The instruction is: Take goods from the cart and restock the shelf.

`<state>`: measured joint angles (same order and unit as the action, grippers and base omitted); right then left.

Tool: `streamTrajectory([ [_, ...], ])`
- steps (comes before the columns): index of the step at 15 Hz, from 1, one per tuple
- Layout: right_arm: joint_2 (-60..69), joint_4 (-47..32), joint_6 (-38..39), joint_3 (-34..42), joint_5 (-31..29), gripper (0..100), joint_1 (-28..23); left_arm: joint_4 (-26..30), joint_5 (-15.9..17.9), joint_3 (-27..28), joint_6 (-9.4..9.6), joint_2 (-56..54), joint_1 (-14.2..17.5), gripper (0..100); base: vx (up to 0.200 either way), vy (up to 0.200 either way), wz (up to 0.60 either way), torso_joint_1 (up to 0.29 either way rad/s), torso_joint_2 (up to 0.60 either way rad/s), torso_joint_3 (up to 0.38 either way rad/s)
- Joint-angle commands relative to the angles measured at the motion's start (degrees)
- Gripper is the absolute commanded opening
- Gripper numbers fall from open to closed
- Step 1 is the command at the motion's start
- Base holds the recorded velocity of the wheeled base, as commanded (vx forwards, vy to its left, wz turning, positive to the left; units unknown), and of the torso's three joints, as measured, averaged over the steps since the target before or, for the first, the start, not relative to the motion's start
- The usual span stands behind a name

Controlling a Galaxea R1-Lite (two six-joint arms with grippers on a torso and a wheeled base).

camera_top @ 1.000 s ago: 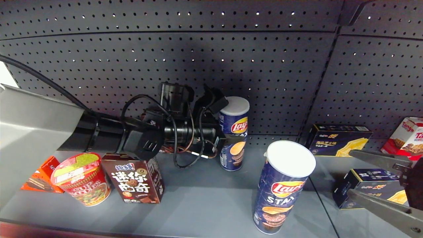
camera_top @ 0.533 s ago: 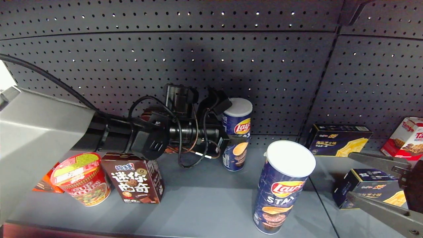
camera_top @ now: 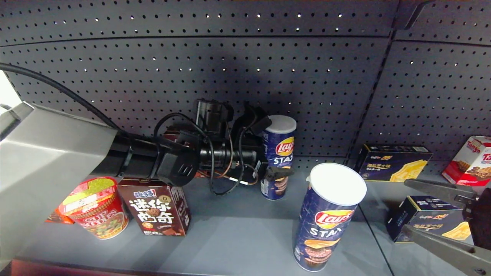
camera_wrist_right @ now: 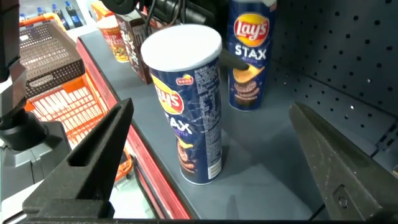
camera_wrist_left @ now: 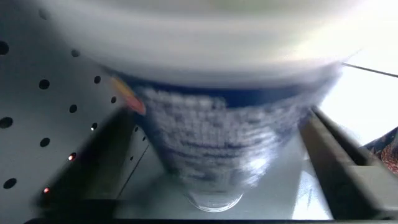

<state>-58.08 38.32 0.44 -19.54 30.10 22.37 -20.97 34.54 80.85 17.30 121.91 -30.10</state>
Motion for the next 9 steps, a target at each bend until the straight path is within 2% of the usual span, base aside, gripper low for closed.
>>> streamTrajectory([
  [1, 0.07, 0.09, 0.00, 0.38, 0.05, 100, -0.05, -0.04, 0.01, -0.34, 0.02, -0.18, 0.04, 100, 0.000, 0.000, 0.00, 0.000, 0.00, 0.000],
  [3, 0.07, 0.01, 0.00, 0.21, 0.05, 100, -0.05, -0.04, -0.17, -1.13, 0.02, -0.35, 0.30, 100, 0.000, 0.000, 0.00, 0.000, 0.00, 0.000],
  [6, -0.11, 0.01, 0.00, 1.35, 0.05, 100, -0.13, -0.04, -4.57, -5.44, -0.25, -3.87, 0.74, 100, 0.000, 0.000, 0.00, 0.000, 0.00, 0.000],
  [9, -0.37, 0.01, 0.09, 2.23, -0.04, 100, -0.22, -0.21, -5.80, -10.01, -0.16, -6.86, 2.24, 100, 0.000, 0.000, 0.00, 0.000, 0.00, 0.000],
])
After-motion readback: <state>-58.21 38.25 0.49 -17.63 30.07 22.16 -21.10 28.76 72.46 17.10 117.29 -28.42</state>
